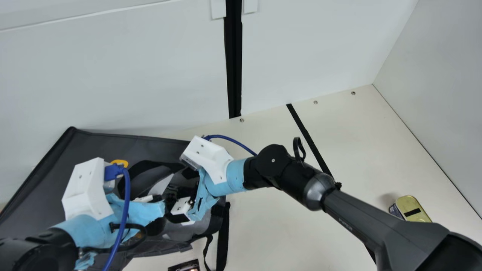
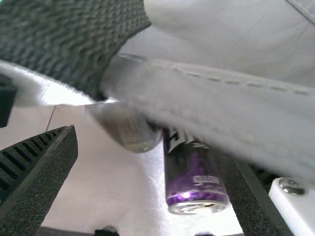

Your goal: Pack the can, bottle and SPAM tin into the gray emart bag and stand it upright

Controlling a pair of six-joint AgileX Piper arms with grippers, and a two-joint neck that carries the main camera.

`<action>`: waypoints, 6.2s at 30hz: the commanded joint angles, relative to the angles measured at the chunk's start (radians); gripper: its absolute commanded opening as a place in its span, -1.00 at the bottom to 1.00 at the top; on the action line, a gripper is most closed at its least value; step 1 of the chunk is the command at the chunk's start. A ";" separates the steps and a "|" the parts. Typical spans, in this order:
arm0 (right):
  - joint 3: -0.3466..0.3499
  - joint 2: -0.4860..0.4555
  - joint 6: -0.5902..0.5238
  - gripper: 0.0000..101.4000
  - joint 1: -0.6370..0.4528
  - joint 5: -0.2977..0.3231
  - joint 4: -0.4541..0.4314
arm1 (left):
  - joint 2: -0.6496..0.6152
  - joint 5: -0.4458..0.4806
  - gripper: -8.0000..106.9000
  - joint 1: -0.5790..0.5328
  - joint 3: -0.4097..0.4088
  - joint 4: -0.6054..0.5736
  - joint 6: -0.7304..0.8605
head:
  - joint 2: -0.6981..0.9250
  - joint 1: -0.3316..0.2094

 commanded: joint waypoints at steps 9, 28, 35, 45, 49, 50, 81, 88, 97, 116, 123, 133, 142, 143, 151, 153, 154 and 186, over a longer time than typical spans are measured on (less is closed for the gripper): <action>0.043 -0.063 -0.008 0.87 -0.032 0.033 -0.021 | 0.000 0.000 -1.00 0.000 0.000 0.000 0.000 | -0.001 -0.023; 0.197 -0.301 0.128 0.87 -0.088 -0.028 -0.126 | 0.000 0.000 -1.00 0.000 0.000 0.000 0.000 | -0.001 -0.023; 0.247 -0.401 0.236 0.87 -0.129 -0.059 -0.215 | 0.000 0.000 -1.00 0.000 0.000 0.000 0.000 | -0.001 -0.023; 0.286 -0.528 0.388 0.87 -0.211 -0.070 -0.362 | 0.000 0.000 -1.00 0.000 0.000 0.000 0.000 | -0.001 -0.023; 0.297 -0.574 0.445 0.87 -0.246 -0.070 -0.424 | 0.000 0.000 -1.00 0.000 0.000 0.000 0.000 | -0.001 -0.023; 0.298 -0.585 0.460 0.87 -0.255 -0.070 -0.442 | 0.000 0.000 -1.00 0.000 0.000 0.000 0.000 | -0.001 -0.023; 0.205 -0.845 0.977 0.87 -0.525 0.078 -1.073 | 0.000 0.000 -1.00 0.000 0.000 0.000 0.000 | -0.001 -0.023; 0.144 -0.869 1.080 0.87 -0.553 0.148 -1.197 | 0.000 0.000 -1.00 0.000 0.000 0.000 0.000 | -0.001 -0.023; 0.053 -0.883 1.194 0.87 -0.577 0.253 -1.330 | 0.000 0.000 -1.00 0.000 0.000 0.000 0.000 | -0.001 -0.023; -0.158 -0.863 1.316 0.87 -0.562 0.486 -1.530 | 0.000 0.000 -1.00 0.000 0.000 0.000 0.000 | -0.001 -0.023; -0.193 -0.854 1.342 0.87 -0.586 0.533 -1.511 | 0.000 0.000 -1.00 0.000 0.000 0.000 0.000 | -0.001 -0.023; -0.177 -0.863 1.301 0.87 -0.746 0.533 -1.370 | 0.000 0.000 -1.00 0.000 0.000 0.000 0.000 | -0.001 -0.023; -0.174 -0.869 1.251 0.87 -0.864 0.533 -1.272 | 0.000 0.000 -1.00 0.000 0.000 0.000 0.000 | -0.001 -0.023; -0.174 -0.870 1.245 0.87 -0.876 0.533 -1.262 | 0.000 0.000 -1.00 0.000 0.000 0.000 0.000 | -0.001 -0.023; -0.169 -0.876 1.223 0.87 -0.927 0.533 -1.216 | 0.000 0.000 -1.00 0.000 0.000 0.000 0.000 | -0.001 -0.023; -0.168 -0.877 1.220 0.87 -0.934 0.533 -1.210 | 0.000 0.000 -1.00 0.000 0.000 0.000 0.000 | -0.001 -0.023; -0.167 -0.877 1.219 0.87 -0.937 0.533 -1.207 | 0.000 0.000 -1.00 0.000 0.000 0.000 0.000 | -0.001 -0.023; -0.101 -0.820 1.000 0.87 -1.034 0.533 -1.113 | 0.000 0.000 -1.00 0.000 0.000 0.000 0.000 | -0.001 -0.023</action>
